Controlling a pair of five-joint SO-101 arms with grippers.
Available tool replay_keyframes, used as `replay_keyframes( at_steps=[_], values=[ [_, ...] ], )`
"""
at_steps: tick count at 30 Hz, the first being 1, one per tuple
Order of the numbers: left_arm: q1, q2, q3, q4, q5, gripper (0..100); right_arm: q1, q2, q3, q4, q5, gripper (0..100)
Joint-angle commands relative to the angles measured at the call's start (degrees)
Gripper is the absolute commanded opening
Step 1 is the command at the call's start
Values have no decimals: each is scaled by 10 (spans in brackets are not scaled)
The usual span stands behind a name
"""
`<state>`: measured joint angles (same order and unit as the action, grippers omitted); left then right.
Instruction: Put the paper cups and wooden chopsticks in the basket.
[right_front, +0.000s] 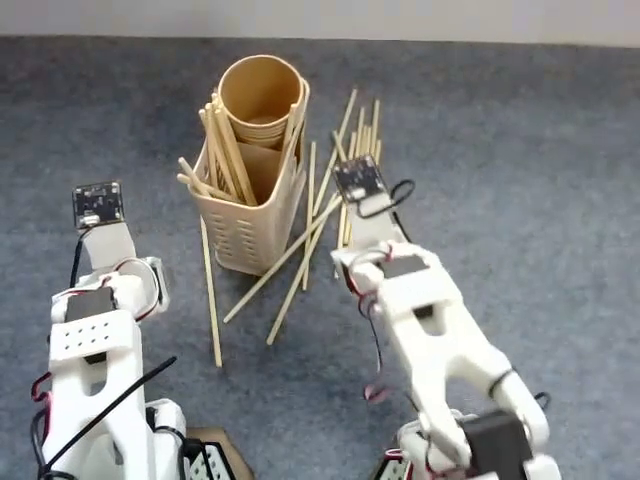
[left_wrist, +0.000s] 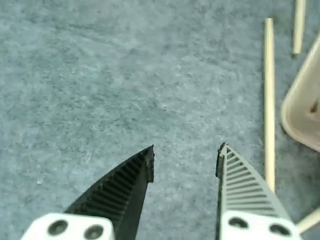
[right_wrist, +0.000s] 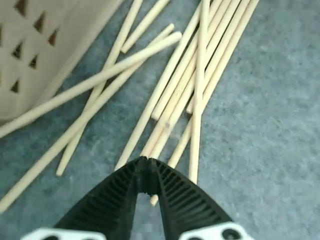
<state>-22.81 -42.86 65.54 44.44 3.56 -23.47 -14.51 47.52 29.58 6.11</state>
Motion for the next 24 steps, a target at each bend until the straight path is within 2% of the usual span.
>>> replay_keyframes(
  at_steps=[1,9,13,19,24],
  values=[
    [-22,-10,-8,-7,26,213,7,52,-83,-7,-8,10],
    [-102,-10,-23,-7,41,213,9,218,-216,-7,-8,10],
    [-119,-11,-31,-4,72,214,28,283,-263,-4,-9,13],
    [-117,-11,-32,-6,72,214,44,285,-304,48,-9,148],
    [-117,-11,-32,-5,72,214,45,285,-342,106,-9,164]
  ],
)
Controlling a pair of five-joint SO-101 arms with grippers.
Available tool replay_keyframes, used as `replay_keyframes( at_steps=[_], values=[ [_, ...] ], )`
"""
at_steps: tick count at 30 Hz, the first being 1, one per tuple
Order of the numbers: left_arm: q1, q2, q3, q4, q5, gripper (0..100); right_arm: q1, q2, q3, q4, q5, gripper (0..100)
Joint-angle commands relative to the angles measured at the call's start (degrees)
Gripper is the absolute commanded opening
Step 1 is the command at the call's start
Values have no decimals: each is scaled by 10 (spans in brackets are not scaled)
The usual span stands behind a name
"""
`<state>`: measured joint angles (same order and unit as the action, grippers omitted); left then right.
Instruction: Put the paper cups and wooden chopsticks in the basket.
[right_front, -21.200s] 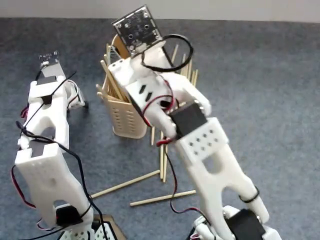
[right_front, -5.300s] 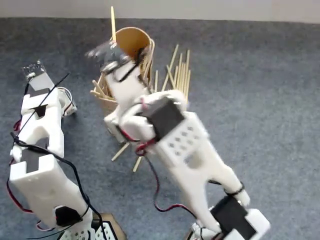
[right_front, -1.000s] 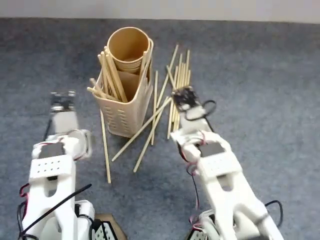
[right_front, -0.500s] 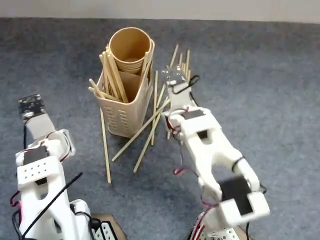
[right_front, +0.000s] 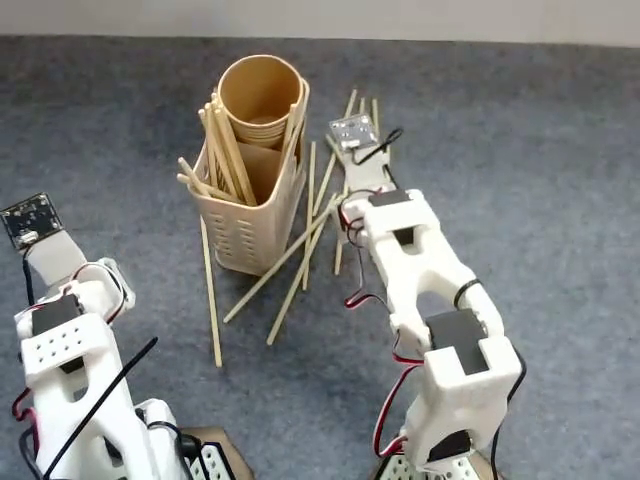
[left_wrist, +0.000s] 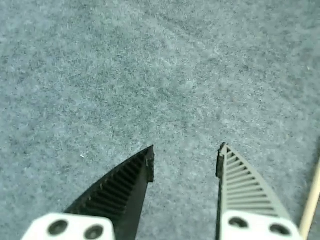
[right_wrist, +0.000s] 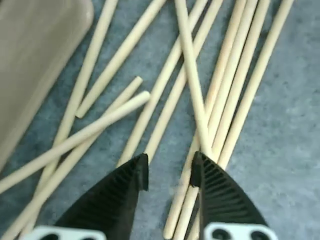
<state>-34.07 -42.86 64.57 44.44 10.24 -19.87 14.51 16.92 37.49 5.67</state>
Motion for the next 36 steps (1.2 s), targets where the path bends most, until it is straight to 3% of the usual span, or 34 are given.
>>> replay_keyframes(
  at_steps=[1,12,28,34,36],
  values=[
    [-5,-11,-22,-5,5,214,10,-6,-44,41,-4,164],
    [3,-11,-22,-5,4,214,19,-122,-58,63,6,163],
    [4,-11,-22,-4,4,213,65,91,-138,15,16,160],
    [4,-11,-22,-4,4,213,75,92,-137,15,16,0],
    [4,-11,-22,-4,4,213,80,93,-137,15,16,18]
  ],
)
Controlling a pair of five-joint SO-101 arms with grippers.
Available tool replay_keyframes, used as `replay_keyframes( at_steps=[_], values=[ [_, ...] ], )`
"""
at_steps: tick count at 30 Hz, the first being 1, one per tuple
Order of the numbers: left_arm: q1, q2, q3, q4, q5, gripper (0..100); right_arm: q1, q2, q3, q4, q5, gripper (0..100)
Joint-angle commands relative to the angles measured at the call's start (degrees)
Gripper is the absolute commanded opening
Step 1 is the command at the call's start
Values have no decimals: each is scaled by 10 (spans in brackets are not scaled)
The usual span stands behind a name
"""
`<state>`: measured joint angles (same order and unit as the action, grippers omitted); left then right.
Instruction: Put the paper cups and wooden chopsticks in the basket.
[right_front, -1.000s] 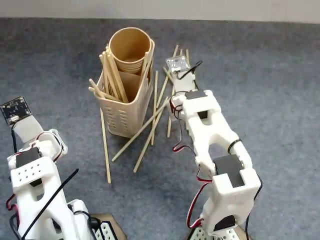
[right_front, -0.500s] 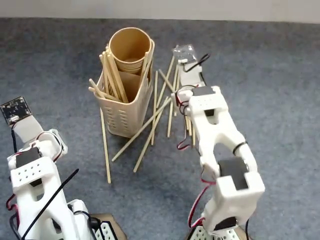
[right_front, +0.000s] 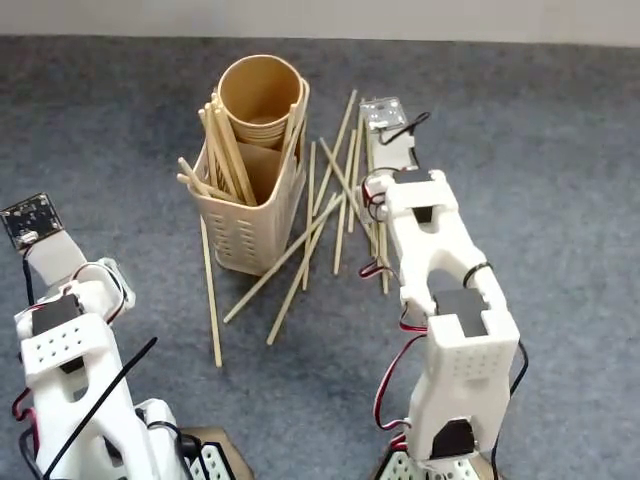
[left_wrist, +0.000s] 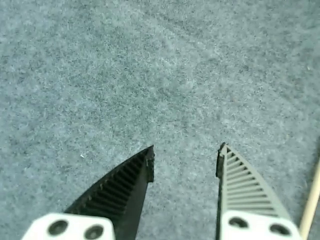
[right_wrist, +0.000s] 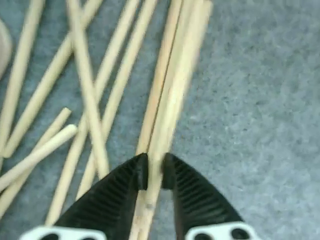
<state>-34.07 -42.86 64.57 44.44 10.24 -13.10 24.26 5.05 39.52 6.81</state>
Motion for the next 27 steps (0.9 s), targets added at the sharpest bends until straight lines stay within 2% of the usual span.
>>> replay_keyframes(
  at_steps=[1,10,18,27],
  values=[
    [4,-11,-22,-4,4,212,17,-5,-18,-5,4,23],
    [4,-11,-22,-4,4,212,29,-4,-18,2,4,28],
    [4,-11,-22,-4,4,211,10,-7,-50,160,2,28],
    [4,-11,-22,-4,4,211,10,-3,-116,166,1,28]
  ],
)
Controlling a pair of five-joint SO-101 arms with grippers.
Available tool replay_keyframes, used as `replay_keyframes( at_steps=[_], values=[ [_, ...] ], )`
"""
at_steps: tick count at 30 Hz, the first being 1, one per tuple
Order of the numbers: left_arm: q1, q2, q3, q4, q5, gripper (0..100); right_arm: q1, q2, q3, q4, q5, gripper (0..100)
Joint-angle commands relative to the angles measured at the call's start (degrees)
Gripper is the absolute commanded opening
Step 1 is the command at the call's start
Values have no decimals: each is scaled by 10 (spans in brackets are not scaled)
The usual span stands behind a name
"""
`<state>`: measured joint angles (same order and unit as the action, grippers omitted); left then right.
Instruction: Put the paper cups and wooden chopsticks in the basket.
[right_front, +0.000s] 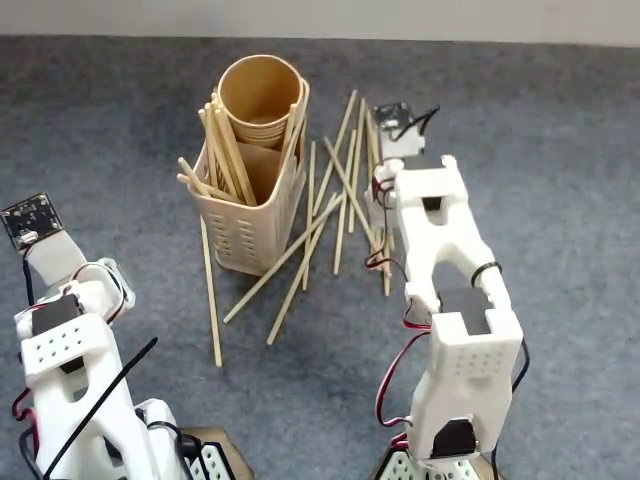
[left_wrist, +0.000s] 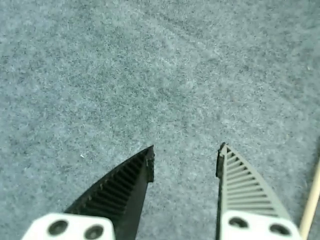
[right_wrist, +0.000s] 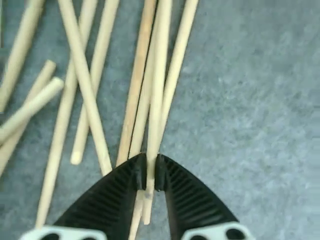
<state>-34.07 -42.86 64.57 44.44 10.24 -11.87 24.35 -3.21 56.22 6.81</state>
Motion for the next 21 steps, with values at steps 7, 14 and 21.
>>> replay_keyframes(
  at_steps=[7,14,21],
  values=[
    [5,-11,-22,-4,4,211,-2,4,-29,-34,1,29],
    [5,-11,-22,-4,4,211,-7,44,-20,-18,-18,132],
    [16,-9,-22,-5,4,211,-12,49,-20,-9,-4,170]
  ],
)
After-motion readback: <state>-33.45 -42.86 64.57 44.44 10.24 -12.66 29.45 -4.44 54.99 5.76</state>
